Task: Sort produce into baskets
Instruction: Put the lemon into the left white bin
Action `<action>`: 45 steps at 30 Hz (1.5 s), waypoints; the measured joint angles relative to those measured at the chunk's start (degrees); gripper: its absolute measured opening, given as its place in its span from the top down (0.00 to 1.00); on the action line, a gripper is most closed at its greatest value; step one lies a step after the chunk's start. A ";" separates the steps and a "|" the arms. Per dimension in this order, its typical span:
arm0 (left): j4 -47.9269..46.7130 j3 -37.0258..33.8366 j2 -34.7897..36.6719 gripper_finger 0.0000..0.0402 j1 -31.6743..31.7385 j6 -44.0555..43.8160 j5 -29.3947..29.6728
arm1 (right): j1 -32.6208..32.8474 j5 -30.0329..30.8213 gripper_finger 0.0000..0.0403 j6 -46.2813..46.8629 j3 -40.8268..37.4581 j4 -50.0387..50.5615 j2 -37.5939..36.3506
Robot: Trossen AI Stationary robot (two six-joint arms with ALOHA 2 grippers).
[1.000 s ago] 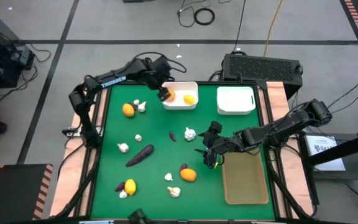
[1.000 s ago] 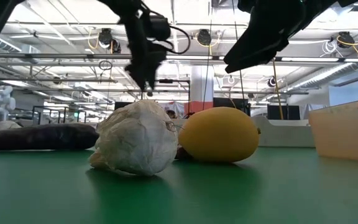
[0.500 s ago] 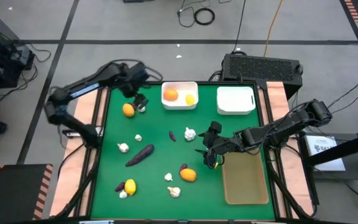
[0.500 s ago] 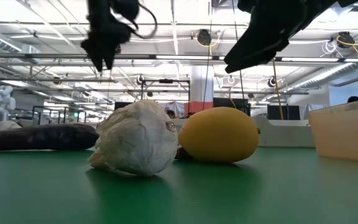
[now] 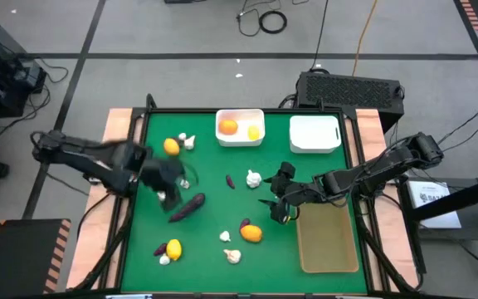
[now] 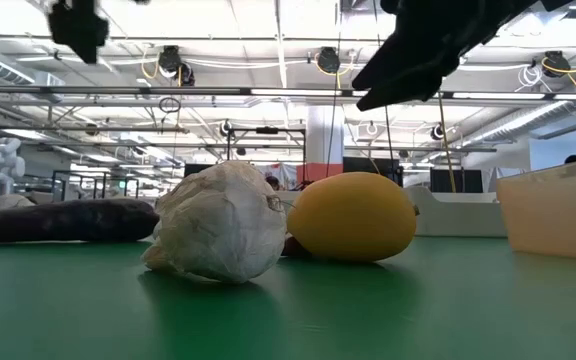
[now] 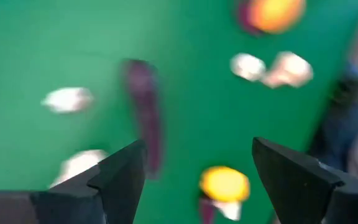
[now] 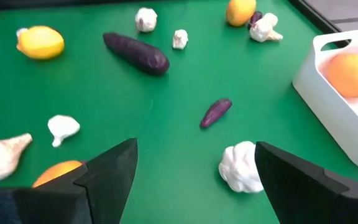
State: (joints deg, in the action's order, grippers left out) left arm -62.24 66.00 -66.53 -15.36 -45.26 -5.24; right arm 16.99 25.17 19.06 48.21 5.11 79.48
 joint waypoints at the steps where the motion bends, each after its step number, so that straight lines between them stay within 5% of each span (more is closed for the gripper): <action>1: 2.50 -0.41 -0.72 0.27 -3.14 -0.71 -0.81 | 0.00 0.00 0.22 0.01 0.00 -0.56 0.00; 10: 10.38 -0.64 -10.66 0.27 -20.62 -6.79 -1.77 | 0.00 0.00 0.22 0.76 0.00 -1.15 0.00; 16: 10.36 -0.64 -18.79 0.27 -26.68 3.13 -1.75 | -0.02 0.01 0.22 0.67 0.00 -1.21 0.00; 22: 10.29 -0.64 -24.01 0.27 -27.63 15.62 -1.35 | -0.02 0.02 0.22 -0.41 0.00 -2.33 0.00; 45: 7.69 -0.62 -31.96 0.27 -27.53 35.37 1.83 | -0.04 0.02 0.22 -3.51 -0.02 -3.74 0.02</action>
State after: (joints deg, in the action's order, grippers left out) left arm -54.55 65.39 -98.49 -42.89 -9.89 -3.41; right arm 16.95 25.19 15.55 48.18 1.37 79.50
